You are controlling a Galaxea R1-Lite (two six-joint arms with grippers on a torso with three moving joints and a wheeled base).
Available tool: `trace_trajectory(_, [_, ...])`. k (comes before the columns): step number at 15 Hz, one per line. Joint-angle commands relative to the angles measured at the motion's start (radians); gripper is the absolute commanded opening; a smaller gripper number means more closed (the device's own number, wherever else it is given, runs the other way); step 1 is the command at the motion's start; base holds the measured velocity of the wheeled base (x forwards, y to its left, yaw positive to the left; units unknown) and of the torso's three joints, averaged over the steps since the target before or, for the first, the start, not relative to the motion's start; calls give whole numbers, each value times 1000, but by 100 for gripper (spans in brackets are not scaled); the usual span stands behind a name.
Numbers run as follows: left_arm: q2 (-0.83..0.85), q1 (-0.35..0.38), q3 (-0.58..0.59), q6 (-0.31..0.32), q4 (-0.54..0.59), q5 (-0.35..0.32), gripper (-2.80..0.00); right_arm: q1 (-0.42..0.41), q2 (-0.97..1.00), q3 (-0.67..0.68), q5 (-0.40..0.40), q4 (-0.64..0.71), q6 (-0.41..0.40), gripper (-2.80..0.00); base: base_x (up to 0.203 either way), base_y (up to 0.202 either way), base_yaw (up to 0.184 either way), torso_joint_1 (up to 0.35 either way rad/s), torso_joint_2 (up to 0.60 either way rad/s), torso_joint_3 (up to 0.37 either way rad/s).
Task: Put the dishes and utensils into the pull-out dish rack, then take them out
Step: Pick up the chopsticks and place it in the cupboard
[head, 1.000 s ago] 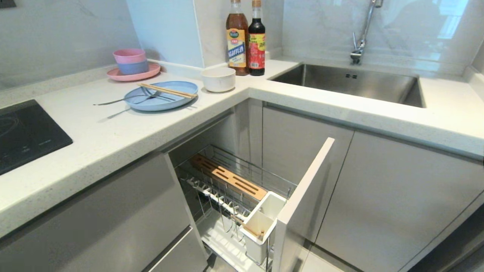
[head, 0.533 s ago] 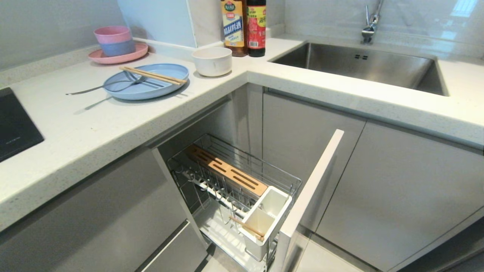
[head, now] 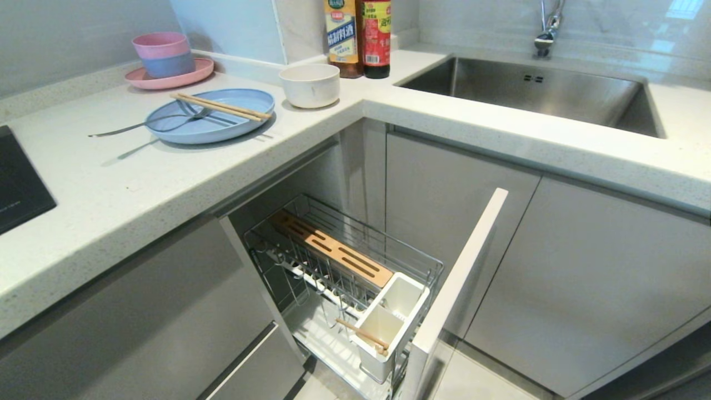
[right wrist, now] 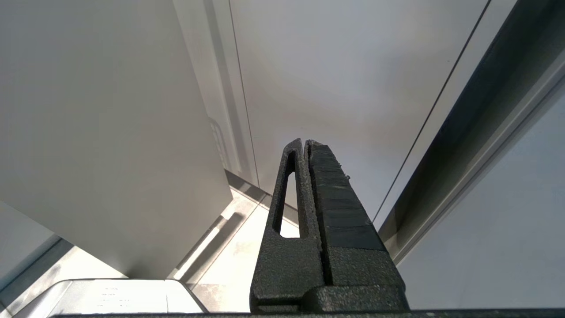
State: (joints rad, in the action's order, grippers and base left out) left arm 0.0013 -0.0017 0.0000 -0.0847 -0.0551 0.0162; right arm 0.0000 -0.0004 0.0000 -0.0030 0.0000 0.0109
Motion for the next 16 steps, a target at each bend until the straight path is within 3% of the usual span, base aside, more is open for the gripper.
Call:
trace_trajectory(1, [2,0,20,3,0,1,-280,0,0,2,0,0,0,-280,0,0,0,0,0,0])
trace_trajectory(4, [0,0,-15,27,-5,-7,-280,0,0,2,0,0,0,-280,0,0,0,0,0,0])
trace_trajectory(6, [2,0,-131,27,14,-43,-280,0,0,2,0,0,0,-280,0,0,0,0,0,0])
trace_trajectory(10, [97,0,-608,27,164,-146,-280,0,0,2,0,0,0,-280,0,0,0,0,0,0])
trace_trajectory(16, [682,1,-1331,9,269,-187,-280,0,0,2,0,0,0,-280,0,0,0,0,0,0])
